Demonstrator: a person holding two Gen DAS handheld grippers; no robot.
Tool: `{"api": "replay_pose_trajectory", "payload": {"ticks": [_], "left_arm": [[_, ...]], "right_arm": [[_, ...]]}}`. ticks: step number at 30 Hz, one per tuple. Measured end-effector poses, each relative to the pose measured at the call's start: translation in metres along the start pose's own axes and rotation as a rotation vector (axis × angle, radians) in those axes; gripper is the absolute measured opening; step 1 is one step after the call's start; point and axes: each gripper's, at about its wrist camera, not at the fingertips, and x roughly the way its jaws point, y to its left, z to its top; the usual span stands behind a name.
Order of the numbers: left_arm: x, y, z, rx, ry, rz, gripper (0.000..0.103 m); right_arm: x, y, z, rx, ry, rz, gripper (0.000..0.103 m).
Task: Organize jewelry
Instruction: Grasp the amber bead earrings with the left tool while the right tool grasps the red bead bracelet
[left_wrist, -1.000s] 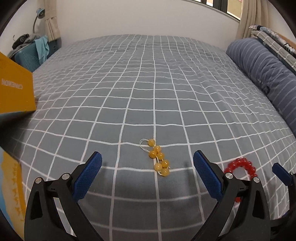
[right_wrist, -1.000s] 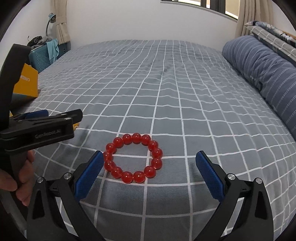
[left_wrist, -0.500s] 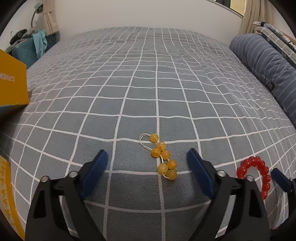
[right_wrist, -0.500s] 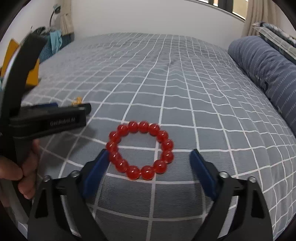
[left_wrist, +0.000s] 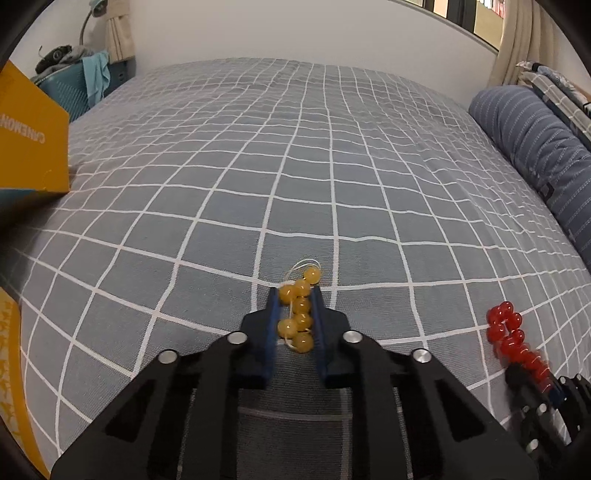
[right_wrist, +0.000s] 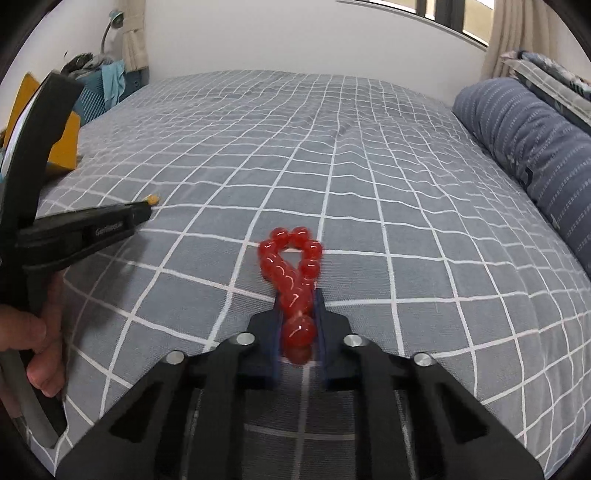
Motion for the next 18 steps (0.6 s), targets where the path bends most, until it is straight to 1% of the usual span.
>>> {"api": "replay_pose_trajectory", "payload": {"ticks": [3,11,15,18], "left_arm": [[-0.001,-0.002,-0.001,0.01,-0.007,0.008,0.01],[-0.007,0.002,-0.002,-0.01,-0.018,-0.014,0.009],[-0.017,0.005,-0.006,-0.008,0.0,-0.018,0.009],[-0.03,0.005,-0.012,0.001,0.023,-0.035,0.009]], "right_arm": [[-0.001,-0.001,-0.001,0.004,-0.004,0.001,0.013],[-0.004,-0.002,-0.002,0.009,-0.015,0.001,0.013],[-0.013,-0.008,0.0,0.035,-0.032,-0.002,0.013],[-0.017,-0.011,0.002,0.053,-0.021,0.012,0.013]]}}
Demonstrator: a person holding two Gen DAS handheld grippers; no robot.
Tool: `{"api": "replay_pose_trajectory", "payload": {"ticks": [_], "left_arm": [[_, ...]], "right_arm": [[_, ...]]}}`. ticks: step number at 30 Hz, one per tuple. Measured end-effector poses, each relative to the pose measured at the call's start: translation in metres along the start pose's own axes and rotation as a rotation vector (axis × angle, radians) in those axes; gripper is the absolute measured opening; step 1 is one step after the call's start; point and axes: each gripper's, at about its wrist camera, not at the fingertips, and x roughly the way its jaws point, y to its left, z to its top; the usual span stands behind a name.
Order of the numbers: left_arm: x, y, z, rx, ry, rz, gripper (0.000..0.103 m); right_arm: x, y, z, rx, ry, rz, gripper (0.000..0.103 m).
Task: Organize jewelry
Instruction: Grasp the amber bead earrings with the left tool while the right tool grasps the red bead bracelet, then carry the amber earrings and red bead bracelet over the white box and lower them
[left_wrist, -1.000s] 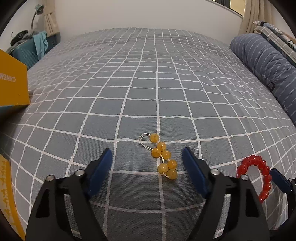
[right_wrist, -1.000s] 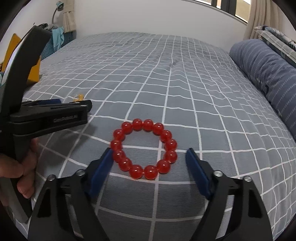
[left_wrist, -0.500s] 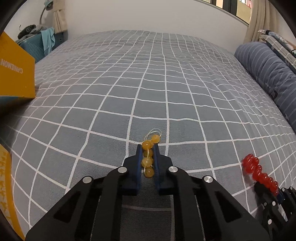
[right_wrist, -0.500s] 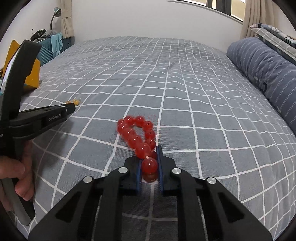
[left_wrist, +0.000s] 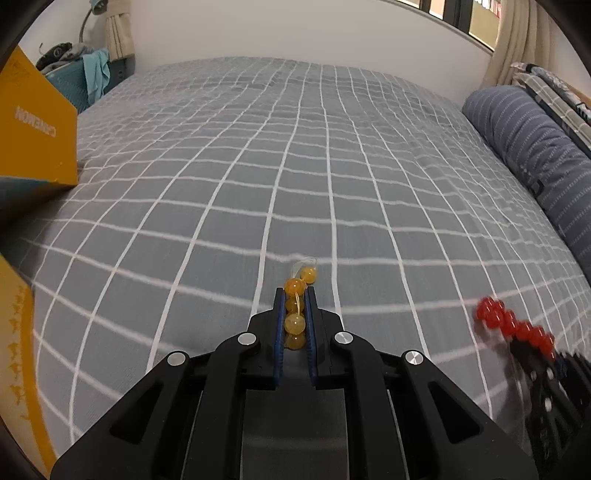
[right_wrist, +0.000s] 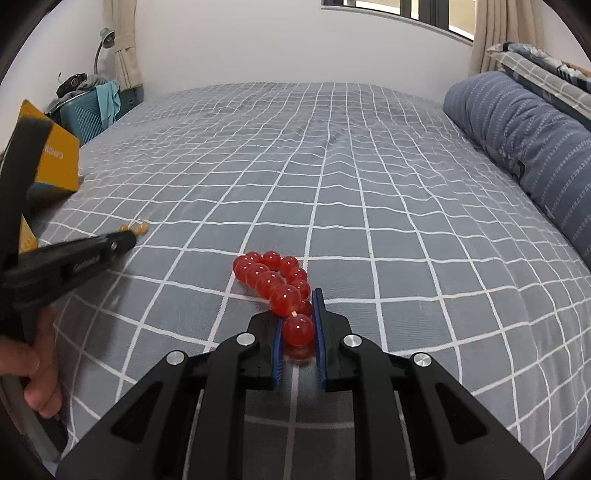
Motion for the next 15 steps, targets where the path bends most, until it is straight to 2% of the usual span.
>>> {"api": "replay_pose_trajectory", "payload": {"ticks": [7,15], "left_arm": [[-0.03,0.004,-0.013,0.002,0.04,-0.069,0.009],[-0.069,0.005,-0.025,0.024,0.025,-0.076,0.009]], "right_arm": [[-0.011,0.001,-0.001,0.016,0.015,0.026,0.013],[-0.03,0.005,-0.004,0.028,0.018,0.041,0.013]]}}
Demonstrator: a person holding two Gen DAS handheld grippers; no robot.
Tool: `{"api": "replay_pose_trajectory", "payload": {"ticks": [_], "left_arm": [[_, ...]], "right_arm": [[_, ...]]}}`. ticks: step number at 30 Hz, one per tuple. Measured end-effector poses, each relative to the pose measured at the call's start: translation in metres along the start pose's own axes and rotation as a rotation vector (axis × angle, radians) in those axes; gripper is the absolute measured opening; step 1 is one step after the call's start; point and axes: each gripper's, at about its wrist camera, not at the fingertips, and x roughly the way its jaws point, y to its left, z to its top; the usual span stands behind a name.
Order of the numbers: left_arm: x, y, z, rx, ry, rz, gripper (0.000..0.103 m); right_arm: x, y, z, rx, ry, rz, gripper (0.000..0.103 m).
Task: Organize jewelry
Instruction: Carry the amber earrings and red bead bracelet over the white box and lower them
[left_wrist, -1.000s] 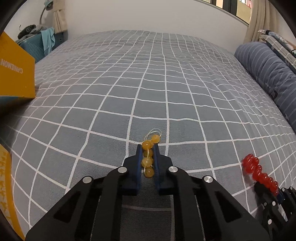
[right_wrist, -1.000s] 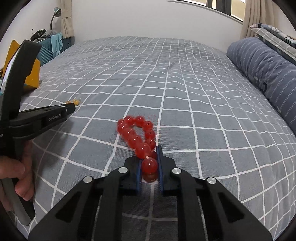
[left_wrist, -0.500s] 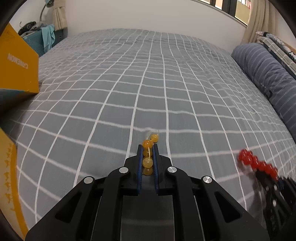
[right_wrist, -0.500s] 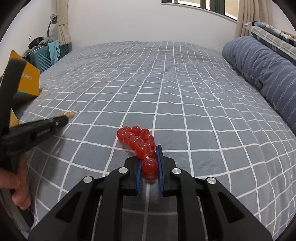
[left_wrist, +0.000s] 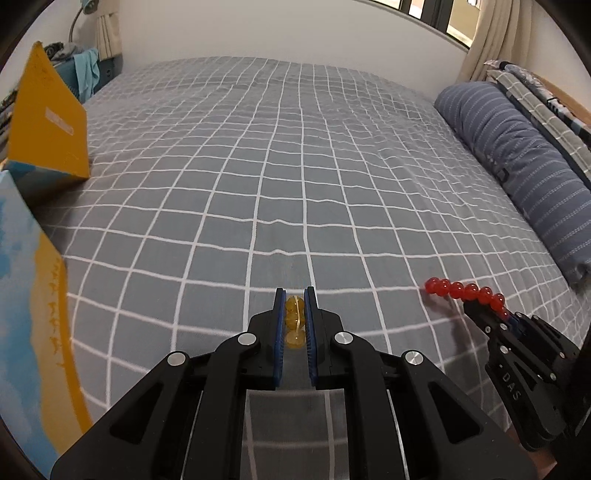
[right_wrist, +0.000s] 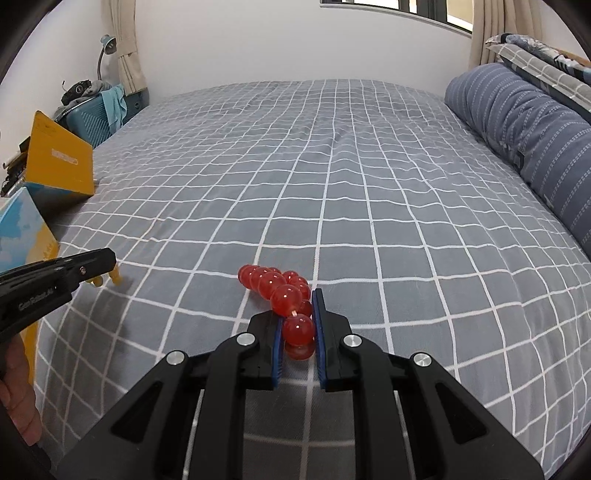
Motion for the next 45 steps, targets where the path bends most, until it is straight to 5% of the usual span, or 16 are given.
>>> {"api": "replay_pose_trajectory", "payload": {"ticks": [23,45], "left_arm": [[-0.096,0.032,0.005,-0.014,-0.04,0.03,0.009],[-0.185,0.112,0.013,-0.107,-0.142,0.148,0.009]], "right_arm": [[-0.063,0.045,0.025,-0.025,-0.022,0.08,0.013],[-0.105,0.174,0.07,-0.162,-0.075,0.284,0.013]]}}
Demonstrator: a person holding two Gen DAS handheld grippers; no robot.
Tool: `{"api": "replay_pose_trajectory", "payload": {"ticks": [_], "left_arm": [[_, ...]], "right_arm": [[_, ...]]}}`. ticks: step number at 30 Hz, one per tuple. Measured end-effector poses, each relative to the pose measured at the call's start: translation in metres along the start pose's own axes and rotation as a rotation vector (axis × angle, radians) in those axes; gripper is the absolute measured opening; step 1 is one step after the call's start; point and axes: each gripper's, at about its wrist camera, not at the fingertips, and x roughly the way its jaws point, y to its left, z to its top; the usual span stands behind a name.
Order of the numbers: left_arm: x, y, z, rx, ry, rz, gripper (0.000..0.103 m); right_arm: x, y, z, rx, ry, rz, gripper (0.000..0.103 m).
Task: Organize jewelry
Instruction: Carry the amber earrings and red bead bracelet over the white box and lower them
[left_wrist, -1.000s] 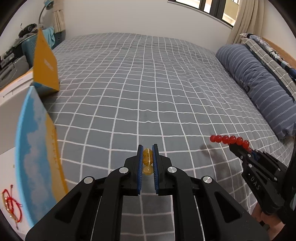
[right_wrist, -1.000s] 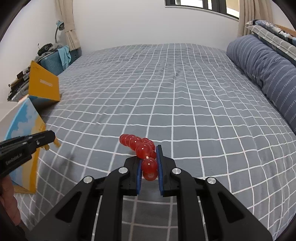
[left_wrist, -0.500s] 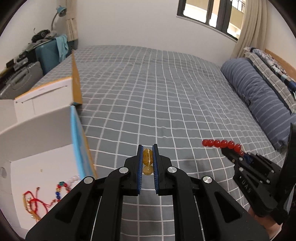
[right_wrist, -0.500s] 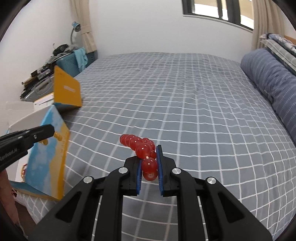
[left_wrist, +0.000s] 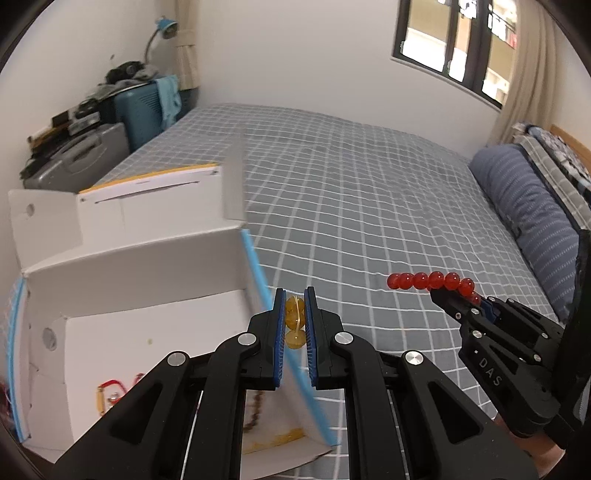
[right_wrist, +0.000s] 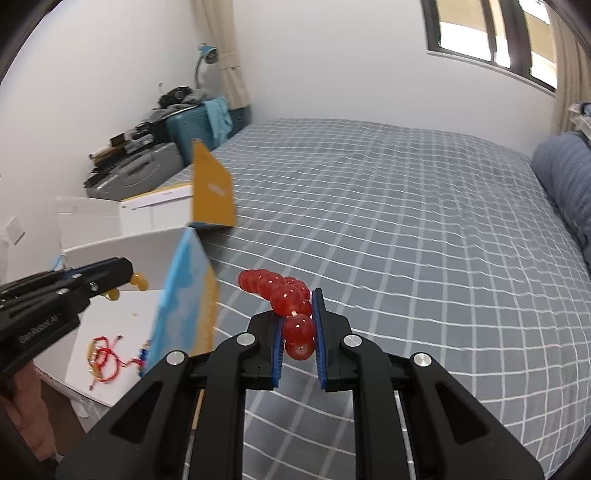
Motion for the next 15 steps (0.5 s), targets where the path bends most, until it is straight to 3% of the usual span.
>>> {"api": "replay_pose_trajectory", "payload": {"ticks": [15], "left_arm": [[-0.034,0.092,-0.012,-0.109,-0.028,0.137,0.009]], "right_arm": [[0.005,0.104,0.021,-0.121,-0.023,0.12,0.013]]}}
